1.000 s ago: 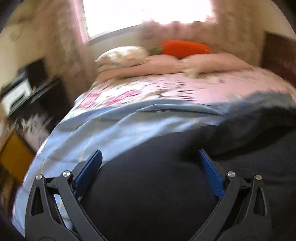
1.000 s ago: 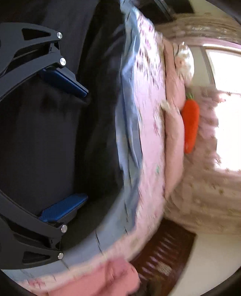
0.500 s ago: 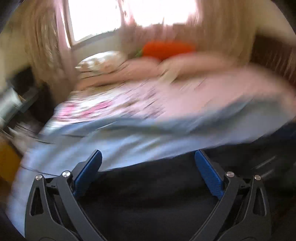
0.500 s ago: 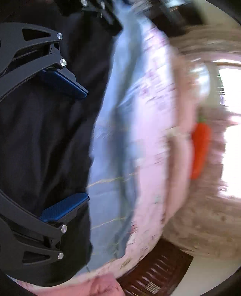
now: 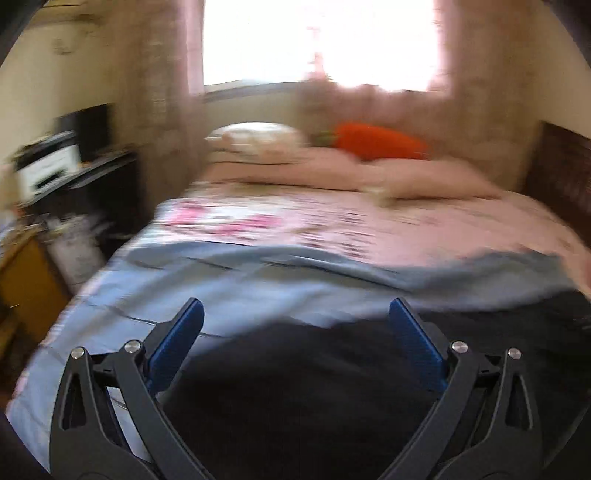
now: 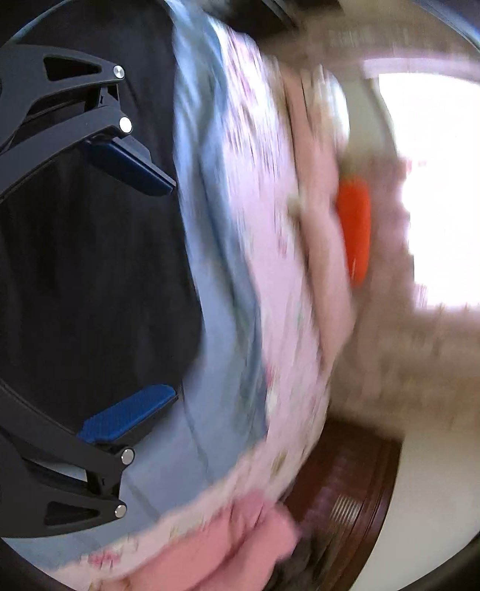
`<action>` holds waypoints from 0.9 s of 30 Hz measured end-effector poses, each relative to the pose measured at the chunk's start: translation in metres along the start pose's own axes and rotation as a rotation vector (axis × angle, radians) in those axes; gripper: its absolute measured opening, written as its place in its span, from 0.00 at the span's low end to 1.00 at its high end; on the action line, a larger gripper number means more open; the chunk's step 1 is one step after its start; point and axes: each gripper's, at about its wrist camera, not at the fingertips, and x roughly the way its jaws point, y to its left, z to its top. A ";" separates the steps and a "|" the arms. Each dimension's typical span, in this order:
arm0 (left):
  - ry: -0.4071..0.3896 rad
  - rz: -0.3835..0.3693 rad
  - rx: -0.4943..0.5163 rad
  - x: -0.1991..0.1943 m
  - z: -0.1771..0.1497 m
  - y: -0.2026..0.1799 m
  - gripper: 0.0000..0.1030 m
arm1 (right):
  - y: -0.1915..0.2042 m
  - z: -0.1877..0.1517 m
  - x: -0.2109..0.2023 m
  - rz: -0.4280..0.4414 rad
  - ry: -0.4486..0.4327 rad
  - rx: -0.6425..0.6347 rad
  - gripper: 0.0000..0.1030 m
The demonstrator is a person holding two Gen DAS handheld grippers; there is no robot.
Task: Fold large clothes
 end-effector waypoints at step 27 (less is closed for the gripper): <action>-0.123 0.115 -0.077 0.026 -0.008 0.084 0.98 | -0.125 0.002 0.031 -0.154 0.087 0.094 0.99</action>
